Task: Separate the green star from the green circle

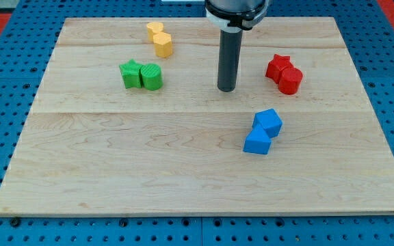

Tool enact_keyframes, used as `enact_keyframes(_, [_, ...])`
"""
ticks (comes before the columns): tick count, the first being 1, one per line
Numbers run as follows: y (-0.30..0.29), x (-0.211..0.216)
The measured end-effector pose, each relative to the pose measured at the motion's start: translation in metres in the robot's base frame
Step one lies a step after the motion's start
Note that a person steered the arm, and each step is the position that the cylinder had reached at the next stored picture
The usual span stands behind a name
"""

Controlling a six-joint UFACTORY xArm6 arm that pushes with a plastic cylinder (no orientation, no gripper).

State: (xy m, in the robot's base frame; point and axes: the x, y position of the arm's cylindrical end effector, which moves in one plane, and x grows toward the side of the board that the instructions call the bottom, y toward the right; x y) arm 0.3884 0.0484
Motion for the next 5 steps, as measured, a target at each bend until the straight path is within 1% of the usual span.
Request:
enact_keyframes(3, [0.0,0.0])
enact_keyframes(5, [-0.093,0.0])
